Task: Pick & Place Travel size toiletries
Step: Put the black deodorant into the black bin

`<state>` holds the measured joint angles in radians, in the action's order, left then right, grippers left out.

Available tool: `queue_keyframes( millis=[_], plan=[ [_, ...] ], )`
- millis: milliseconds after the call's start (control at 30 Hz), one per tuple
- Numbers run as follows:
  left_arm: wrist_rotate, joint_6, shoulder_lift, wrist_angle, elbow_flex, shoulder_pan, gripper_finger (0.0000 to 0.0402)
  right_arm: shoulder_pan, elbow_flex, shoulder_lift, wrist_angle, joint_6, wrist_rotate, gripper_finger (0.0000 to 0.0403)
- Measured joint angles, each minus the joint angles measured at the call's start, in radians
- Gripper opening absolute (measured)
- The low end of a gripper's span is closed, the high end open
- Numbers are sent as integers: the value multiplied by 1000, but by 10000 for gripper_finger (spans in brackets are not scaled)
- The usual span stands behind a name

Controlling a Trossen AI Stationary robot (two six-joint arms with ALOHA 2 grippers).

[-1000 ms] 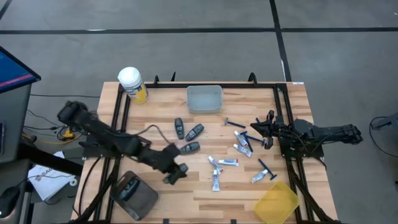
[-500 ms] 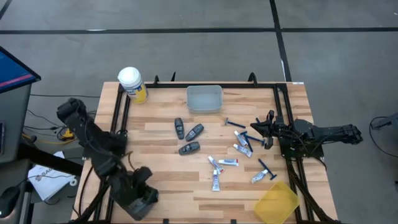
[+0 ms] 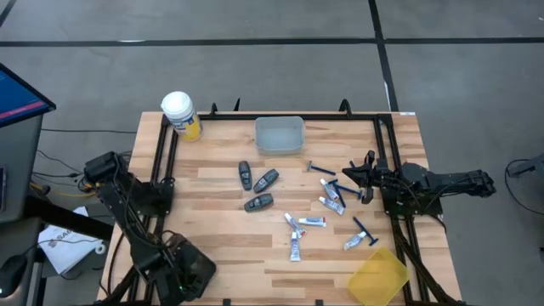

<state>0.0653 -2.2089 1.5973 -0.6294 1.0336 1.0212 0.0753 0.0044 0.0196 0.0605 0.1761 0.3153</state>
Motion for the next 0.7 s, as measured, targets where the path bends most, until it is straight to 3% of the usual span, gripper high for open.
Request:
queue_keyframes(
  millis=[233, 367, 700],
  plan=[
    [15, 33, -51, -7, 0, -42, 198, 0, 0, 0, 0, 0, 0, 0],
    [13, 34, -86, -99, 0, -65, 204, 0, 0, 0, 0, 0, 0, 0],
    [18, 65, -33, -133, 0, -89, 203, 0, 0, 0, 0, 0, 0, 0]
  ],
)
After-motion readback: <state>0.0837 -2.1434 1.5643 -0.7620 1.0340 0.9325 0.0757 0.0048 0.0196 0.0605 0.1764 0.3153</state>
